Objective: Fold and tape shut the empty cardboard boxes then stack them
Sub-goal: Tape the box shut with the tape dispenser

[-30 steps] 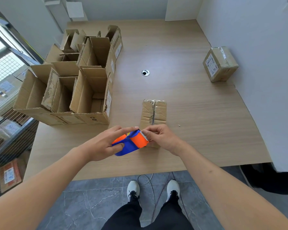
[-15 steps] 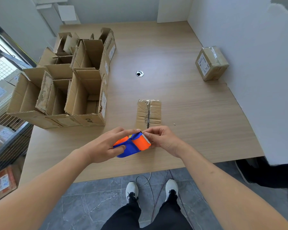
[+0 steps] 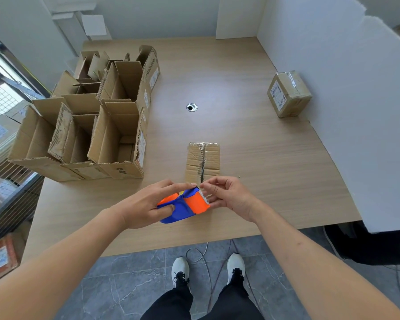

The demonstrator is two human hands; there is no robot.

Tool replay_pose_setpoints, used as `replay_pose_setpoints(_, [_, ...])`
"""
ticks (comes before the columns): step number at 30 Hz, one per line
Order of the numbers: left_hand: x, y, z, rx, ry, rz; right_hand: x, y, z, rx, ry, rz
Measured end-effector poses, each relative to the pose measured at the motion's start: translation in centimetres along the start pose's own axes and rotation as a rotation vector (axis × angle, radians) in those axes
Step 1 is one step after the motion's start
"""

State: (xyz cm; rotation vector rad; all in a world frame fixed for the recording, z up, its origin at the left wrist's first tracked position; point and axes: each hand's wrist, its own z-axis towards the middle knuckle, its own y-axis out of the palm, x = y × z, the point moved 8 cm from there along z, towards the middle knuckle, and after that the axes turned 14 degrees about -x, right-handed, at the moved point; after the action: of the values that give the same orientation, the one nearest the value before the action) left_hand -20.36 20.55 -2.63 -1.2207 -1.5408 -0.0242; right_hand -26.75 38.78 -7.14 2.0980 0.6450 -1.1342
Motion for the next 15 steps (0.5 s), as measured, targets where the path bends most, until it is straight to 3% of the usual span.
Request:
replay_pose_setpoints(5, [0.0,0.3,0.3,-0.005,0.002,-0.002,0.1,-0.8,-0.1,0.089,-0.033,-0.149])
replay_pose_setpoints(15, [-0.4,0.8,1.5,0.007,-0.035,0.114,0.7,-0.7,-0.9,0.173,-0.036,-0.217])
